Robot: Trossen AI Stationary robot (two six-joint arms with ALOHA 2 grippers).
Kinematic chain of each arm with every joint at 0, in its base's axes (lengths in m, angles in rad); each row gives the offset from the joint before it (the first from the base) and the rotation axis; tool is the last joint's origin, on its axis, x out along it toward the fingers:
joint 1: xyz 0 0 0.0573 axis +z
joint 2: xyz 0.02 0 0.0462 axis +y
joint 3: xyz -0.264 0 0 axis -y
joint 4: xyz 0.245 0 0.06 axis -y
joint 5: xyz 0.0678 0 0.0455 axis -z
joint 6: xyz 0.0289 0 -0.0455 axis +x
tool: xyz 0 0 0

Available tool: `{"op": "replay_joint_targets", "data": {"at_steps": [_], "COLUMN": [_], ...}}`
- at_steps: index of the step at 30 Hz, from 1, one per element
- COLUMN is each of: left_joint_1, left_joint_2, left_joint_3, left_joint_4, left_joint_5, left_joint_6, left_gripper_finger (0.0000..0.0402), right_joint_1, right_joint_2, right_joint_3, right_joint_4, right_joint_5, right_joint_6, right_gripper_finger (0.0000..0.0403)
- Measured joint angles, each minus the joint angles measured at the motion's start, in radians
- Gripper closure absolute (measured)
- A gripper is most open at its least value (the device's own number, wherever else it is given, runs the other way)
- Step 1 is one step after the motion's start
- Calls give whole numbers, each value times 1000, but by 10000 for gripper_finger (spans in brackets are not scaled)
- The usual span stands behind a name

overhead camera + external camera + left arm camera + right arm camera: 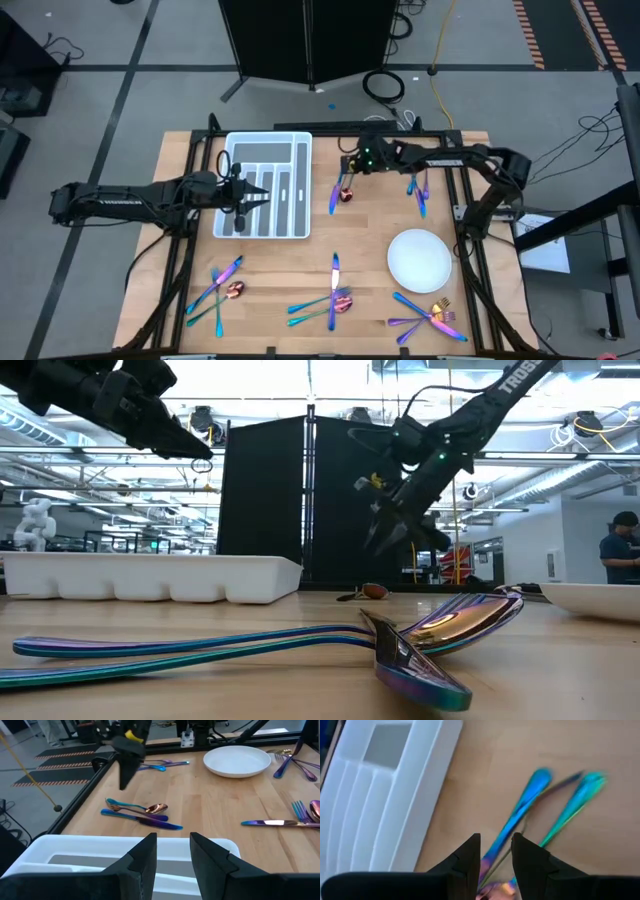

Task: Sort silverware
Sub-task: Put the iridescent fork into the white silverware tray

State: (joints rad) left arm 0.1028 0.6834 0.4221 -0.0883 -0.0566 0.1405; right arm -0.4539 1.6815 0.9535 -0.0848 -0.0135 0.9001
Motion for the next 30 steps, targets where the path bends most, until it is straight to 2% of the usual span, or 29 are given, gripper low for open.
{"op": "replay_joint_targets", "data": {"at_steps": [5, 12, 20, 30], "left_joint_1": [0, 0, 0, 0], "left_joint_2": [1, 2, 2, 2], "left_joint_3": [0, 0, 0, 0], "left_joint_4": [-4, -4, 0, -17], "left_joint_5": [0, 0, 0, 0], "left_joint_6": [0, -4, -4, -3], "left_gripper_finger": [283, 283, 283, 283], "right_joint_1": [63, 53, 42, 33], "right_joint_2": [16, 32, 173, 233], "right_joint_3": [55, 140, 229, 235], "right_joint_4": [-53, -171, -269, -268], "right_joint_5": [-10, 171, 173, 193], "right_joint_6": [-15, -22, -52, -34], "right_gripper_finger": [305, 305, 305, 305]}}
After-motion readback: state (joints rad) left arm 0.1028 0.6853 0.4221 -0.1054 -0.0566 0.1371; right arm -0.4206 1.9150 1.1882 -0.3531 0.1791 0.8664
